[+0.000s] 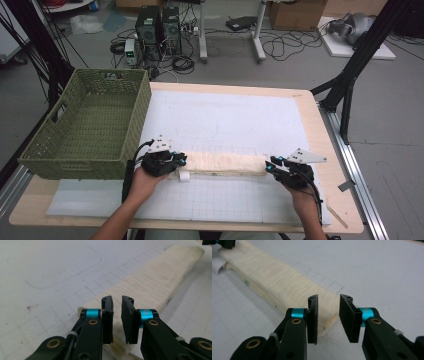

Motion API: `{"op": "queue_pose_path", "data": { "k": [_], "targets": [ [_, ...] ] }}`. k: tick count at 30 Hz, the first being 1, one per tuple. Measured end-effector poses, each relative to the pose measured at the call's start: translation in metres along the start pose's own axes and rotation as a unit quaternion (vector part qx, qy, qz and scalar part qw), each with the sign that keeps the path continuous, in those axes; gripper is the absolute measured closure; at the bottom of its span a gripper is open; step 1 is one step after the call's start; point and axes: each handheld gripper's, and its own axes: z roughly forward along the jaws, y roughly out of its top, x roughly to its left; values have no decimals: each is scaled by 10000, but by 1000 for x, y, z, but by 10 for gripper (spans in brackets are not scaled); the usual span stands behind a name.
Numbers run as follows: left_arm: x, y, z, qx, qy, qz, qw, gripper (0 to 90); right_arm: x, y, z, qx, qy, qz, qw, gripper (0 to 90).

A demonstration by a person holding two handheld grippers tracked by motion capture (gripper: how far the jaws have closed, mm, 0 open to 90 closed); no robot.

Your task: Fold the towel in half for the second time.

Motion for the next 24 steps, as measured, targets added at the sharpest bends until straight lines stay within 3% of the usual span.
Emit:
{"op": "queue_pose_path", "data": {
  "k": [3, 5, 7, 9, 11, 14, 16, 19, 22, 24],
  "targets": [
    [0, -5, 7, 334, 65, -7, 9994, 817, 4, -3, 11, 280, 131, -115, 9995, 698],
    [-1, -4, 7, 397, 126, 75, 9991, 831, 6, -5, 15, 542, 107, -257, 9981, 710],
    [-3, -3, 5, 391, 156, 131, 9990, 832, 5, -6, 16, 688, 80, -215, 9974, 709],
    [-3, -1, 1, 181, 145, 127, 9997, 822, 3, -5, 12, 588, 62, -154, 9981, 689],
    [-1, 2, -7, -312, 95, 74, 9994, 745, -1, -3, 6, 365, 54, -38, 9993, 643],
    [0, 9, -19, -1008, 166, 14, 9948, 608, -3, 2, -6, -91, -4, 40, 10000, 508],
    [2, 10, -25, -1340, 143, -160, 9907, 522, -2, 6, -12, -324, -60, 45, 9994, 401],
    [7, 11, -30, -1554, 199, -441, 9867, 371, 0, 9, -20, -566, -190, -122, 9981, 303],
    [10, 11, -33, -1682, 246, -524, 9840, 236, 0, 10, -26, -604, -463, -112, 9970, 207],
    [10, 11, -35, -1739, 275, -576, 9827, 203, -2, 10, -29, -578, -440, -64, 9973, 208]
  ]
}}
